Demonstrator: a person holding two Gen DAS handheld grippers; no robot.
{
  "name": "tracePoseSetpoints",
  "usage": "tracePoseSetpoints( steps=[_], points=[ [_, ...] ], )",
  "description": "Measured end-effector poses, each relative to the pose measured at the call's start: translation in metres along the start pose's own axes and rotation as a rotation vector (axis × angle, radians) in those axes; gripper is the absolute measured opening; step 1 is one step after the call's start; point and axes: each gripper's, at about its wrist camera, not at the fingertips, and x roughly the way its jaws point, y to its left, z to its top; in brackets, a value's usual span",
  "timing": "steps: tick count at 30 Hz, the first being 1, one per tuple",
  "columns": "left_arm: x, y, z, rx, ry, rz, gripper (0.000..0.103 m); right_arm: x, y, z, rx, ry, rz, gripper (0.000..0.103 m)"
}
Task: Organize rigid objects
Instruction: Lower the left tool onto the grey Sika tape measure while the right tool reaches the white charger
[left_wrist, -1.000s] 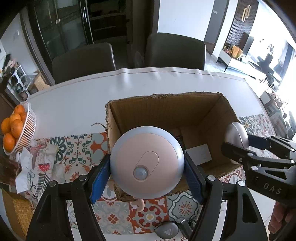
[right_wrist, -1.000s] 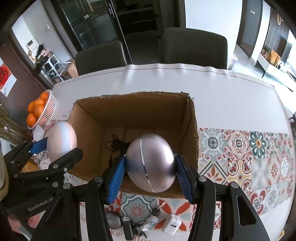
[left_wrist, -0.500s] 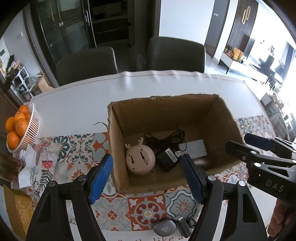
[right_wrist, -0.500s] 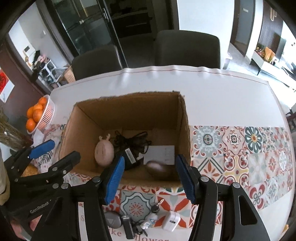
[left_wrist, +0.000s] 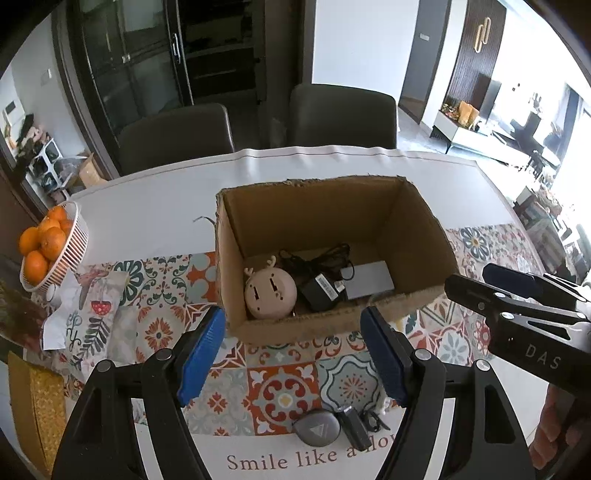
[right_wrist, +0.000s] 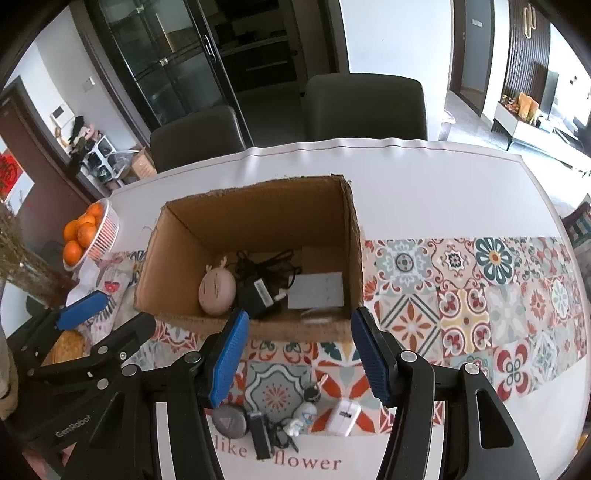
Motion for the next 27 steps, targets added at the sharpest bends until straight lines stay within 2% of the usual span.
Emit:
tracePoseSetpoints(
  steps=[10,27],
  points=[
    [-0.002,-0.016,-0.031,0.054,0.026,-0.052,0.075,-0.003,-0.011,-0.032,0.022,0.027,0.020,0.059],
    [0.026,-0.039,-0.072,0.141,0.158,-0.105,0.074,0.019,-0.032,-0.076,0.084,0.106,0.010,0.059]
  ],
)
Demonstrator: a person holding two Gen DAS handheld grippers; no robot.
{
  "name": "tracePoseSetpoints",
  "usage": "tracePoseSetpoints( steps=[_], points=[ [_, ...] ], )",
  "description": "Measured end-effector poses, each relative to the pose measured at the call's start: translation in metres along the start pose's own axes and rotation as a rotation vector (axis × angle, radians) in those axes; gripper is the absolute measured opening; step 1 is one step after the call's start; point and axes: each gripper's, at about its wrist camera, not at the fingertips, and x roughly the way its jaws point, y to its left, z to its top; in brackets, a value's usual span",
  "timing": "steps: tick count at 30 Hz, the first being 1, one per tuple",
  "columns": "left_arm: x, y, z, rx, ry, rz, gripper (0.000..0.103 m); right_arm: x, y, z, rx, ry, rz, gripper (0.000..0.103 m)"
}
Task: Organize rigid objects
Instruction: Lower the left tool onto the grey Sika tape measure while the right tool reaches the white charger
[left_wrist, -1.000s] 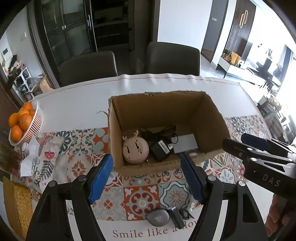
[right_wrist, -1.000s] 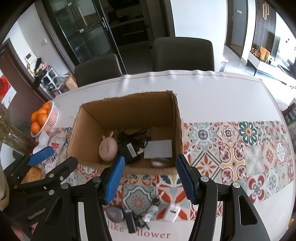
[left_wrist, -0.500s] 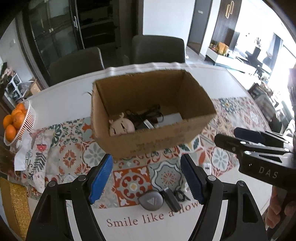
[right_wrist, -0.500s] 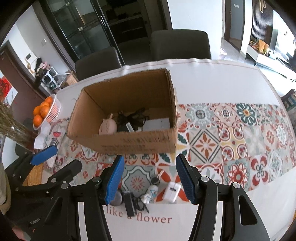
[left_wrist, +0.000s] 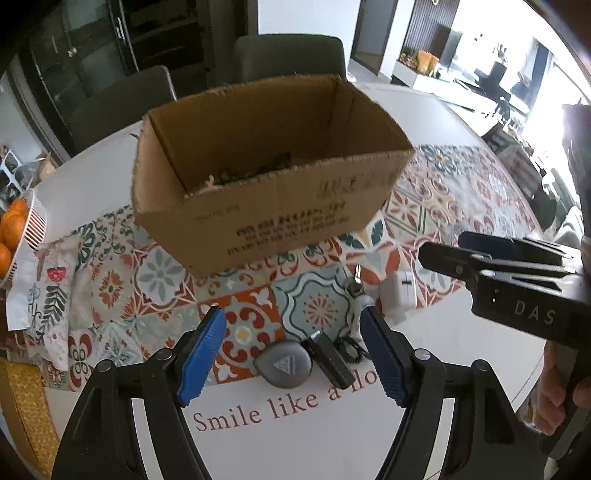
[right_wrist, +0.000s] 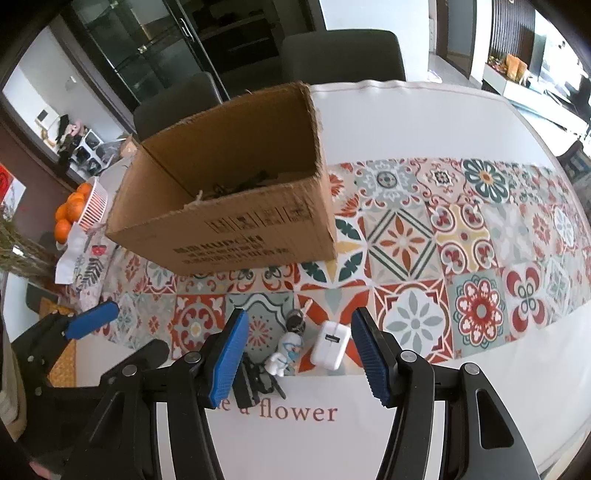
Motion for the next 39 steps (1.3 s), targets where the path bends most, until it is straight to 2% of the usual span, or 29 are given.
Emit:
tracePoseSetpoints(
  steps=[19,39],
  points=[
    [0.046,0.005,-0.022,-0.049,0.168,-0.051,0.074,0.044,-0.015,-0.017,0.076,0.092,0.010,0.059],
    [0.080,0.010,-0.040,-0.007,0.293,-0.019,0.074,0.078,-0.017,-0.028,0.144,0.154,-0.006,0.058]
  ],
)
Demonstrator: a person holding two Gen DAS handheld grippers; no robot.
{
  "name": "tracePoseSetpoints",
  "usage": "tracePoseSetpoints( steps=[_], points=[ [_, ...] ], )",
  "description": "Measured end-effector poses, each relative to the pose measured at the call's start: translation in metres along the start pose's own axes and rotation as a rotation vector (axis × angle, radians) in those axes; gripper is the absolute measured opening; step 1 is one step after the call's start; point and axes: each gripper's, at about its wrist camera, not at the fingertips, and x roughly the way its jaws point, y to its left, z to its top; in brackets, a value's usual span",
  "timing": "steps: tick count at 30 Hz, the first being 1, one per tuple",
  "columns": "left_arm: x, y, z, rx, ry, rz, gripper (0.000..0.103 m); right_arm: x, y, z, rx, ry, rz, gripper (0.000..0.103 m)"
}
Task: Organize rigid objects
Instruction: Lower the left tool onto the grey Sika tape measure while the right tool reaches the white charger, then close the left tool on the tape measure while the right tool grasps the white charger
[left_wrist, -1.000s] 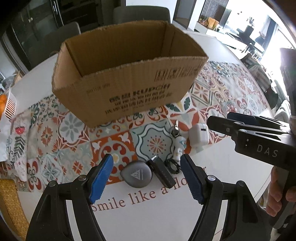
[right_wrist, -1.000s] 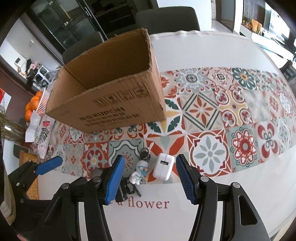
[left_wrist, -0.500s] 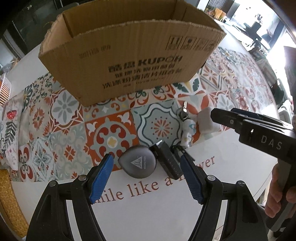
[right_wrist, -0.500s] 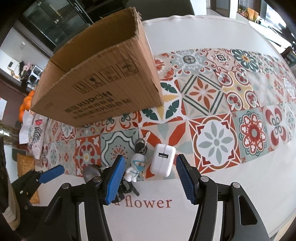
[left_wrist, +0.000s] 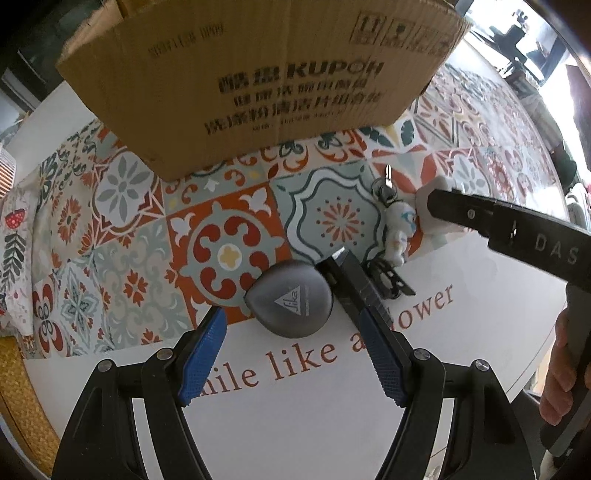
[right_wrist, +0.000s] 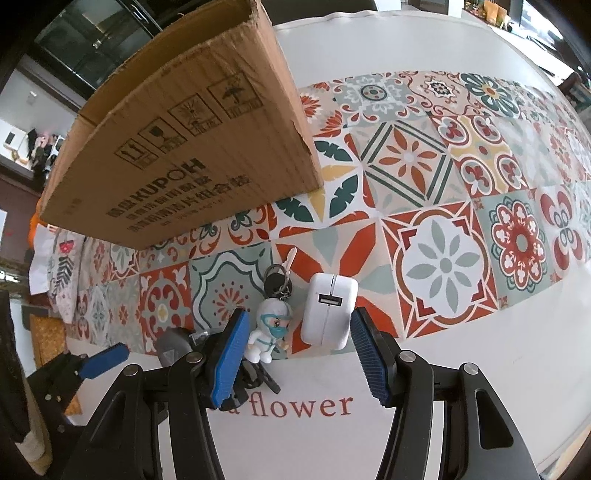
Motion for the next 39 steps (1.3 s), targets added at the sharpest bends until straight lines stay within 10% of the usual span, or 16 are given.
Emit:
tracePoseSetpoints(
  steps=[39],
  points=[
    [0.055,0.013,0.014,-0.045,0.038,0.002,0.060,0.042,-0.013,0.001,0.043,0.062,-0.064,0.034]
  ],
)
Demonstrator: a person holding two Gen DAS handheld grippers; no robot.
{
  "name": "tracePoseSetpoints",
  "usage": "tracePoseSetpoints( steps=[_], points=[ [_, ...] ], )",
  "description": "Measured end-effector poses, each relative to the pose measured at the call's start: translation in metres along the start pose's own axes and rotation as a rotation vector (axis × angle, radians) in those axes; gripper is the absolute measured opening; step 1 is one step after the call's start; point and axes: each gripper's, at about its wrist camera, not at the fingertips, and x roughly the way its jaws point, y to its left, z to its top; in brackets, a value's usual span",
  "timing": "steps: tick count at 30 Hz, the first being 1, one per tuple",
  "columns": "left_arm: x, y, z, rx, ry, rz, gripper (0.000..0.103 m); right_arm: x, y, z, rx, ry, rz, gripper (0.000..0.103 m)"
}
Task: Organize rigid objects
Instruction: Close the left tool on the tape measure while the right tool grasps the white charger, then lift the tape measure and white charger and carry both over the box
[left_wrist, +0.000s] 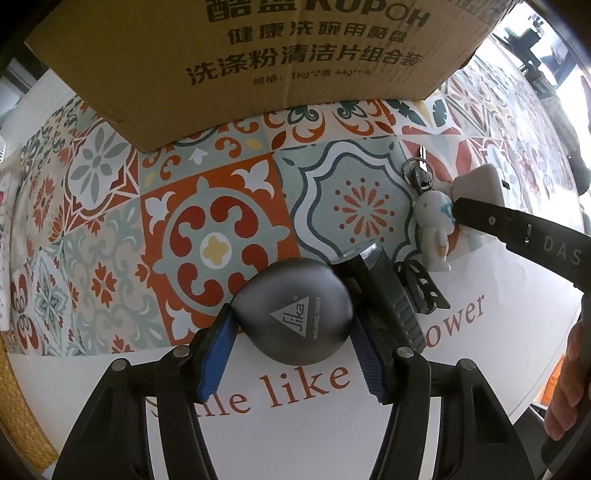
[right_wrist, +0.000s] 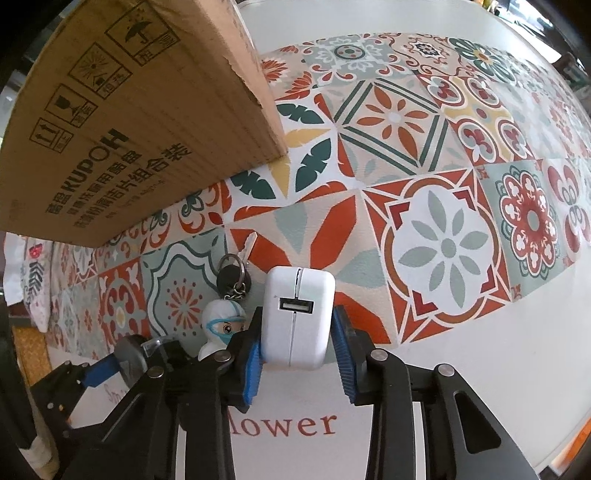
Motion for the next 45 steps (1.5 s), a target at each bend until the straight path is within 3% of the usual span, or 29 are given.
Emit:
tracePoseSetpoints(
  steps=[16,23,45],
  points=[
    [-0.026,0.005,-0.032,-0.061,-0.091,-0.030,0.060,-0.022,0.006,-0.034,-0.072,-0.034,0.004,0.031],
    [-0.057,0.008,-0.041,-0.072,-0.188,-0.002,0.060,-0.051,0.009,-0.058,-0.094,-0.080,0.027,0.031],
    [-0.153,0.011,-0.031,-0.129,-0.434,-0.012,0.060,-0.136,0.057,-0.027,-0.234,-0.306,0.075,0.031]
  ],
)
